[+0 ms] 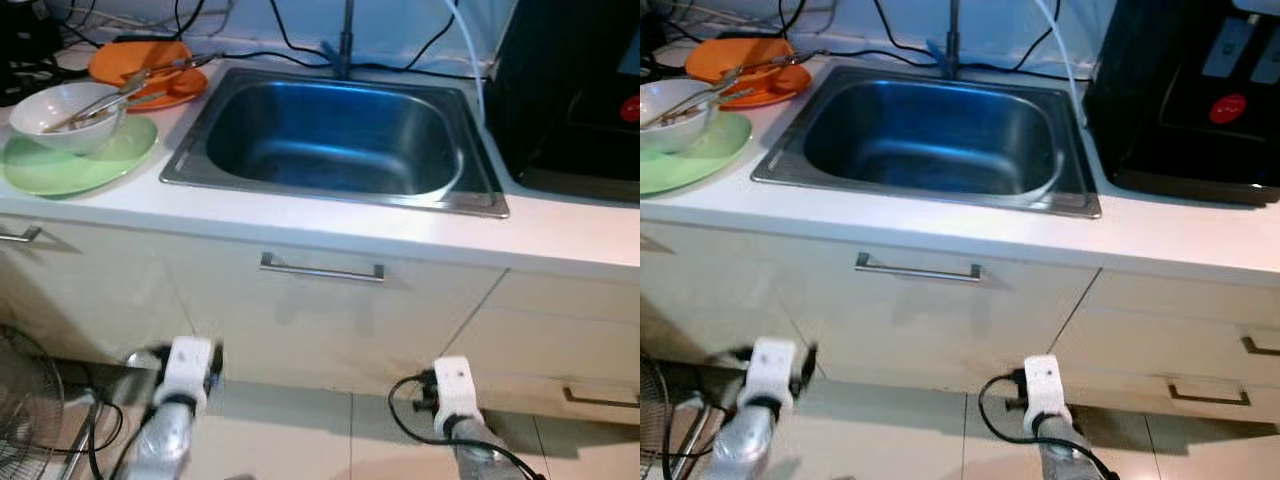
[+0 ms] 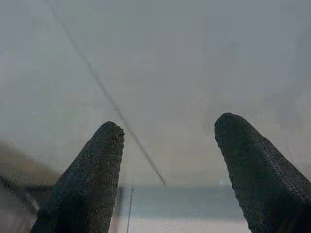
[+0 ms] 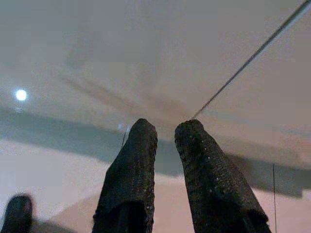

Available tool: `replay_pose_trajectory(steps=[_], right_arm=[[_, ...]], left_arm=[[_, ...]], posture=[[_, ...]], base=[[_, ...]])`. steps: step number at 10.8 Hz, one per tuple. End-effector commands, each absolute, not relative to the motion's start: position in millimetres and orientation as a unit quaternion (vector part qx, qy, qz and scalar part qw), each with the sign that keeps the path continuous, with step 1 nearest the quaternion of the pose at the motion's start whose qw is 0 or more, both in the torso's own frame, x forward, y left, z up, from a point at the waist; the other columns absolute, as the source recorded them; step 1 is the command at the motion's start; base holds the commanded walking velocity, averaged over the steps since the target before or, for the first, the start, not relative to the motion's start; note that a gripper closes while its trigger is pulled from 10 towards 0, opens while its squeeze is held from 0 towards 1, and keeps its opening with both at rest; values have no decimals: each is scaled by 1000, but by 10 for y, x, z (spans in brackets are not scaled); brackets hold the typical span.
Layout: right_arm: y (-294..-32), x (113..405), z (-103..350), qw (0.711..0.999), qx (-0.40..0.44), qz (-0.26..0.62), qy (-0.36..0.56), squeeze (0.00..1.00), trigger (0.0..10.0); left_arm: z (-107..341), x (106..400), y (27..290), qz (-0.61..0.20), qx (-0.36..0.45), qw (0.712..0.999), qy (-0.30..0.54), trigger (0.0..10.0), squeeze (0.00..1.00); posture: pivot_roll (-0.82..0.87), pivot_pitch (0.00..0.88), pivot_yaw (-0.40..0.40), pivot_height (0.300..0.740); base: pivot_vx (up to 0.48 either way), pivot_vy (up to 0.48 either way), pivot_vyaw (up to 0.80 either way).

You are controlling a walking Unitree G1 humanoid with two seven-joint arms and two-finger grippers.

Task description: Kitchen organization

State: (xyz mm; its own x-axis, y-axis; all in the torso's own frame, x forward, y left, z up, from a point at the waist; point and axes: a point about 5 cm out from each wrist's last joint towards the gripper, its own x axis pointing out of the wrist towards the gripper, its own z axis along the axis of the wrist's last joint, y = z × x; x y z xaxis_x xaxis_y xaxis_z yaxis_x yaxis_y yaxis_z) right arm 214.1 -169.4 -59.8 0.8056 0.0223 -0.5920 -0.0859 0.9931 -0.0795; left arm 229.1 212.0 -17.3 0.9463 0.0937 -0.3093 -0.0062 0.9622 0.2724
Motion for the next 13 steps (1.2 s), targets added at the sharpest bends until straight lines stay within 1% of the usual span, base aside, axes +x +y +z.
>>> replay_pose_trajectory(steps=[1,2,4,5,6,8,9,10,12,13], right_arm=[[-1729,2117,-590,954,-47,17,297,0,10000],[-1716,2126,-563,960,-36,19,277,0,10000],[-1709,2128,-532,967,-35,20,253,0,10000],[-1714,2124,-516,969,-43,24,241,0,10000],[-1725,2126,-488,973,-64,26,222,0,10000],[-1741,2118,-468,976,-72,16,206,0,10000],[-1981,2550,219,997,-69,7,30,0,10000],[-2011,2711,950,992,-64,14,-109,0,10000],[-1992,2780,1201,986,-66,12,-154,0,10000],[-1972,2797,1407,983,-58,9,-175,0,10000]], left_arm=[[-69,2332,2138,30,139,982,126,10000,0],[108,2382,2134,31,140,986,80,10000,0],[334,2400,2108,28,152,988,28,10000,0],[473,2375,2101,34,149,988,-2,10000,0],[612,2316,2100,32,162,986,-27,10000,0],[727,2294,2085,30,166,985,-41,10000,0],[917,2328,2038,24,172,982,-70,10000,0],[1122,2410,2004,28,171,980,-101,10000,0],[1313,2495,1962,25,171,976,-134,10000,0],[1435,2534,1925,21,170,974,-150,10000,0]], posture=[[8,45,-35,740],[4,42,-34,740],[-7,35,-31,740],[-16,32,-35,740],[-17,31,-37,740],[-17,28,-41,740],[-14,24,-42,740],[-10,19,-43,740],[-8,14,-42,740],[-11,12,-41,740]], base=[[0,0,0],[0,0,0],[0,0,0],[0,0,0],[0,0,0],[0,0,0],[0,0,0],[0,0,0],[0,0,0],[0,0,0]])
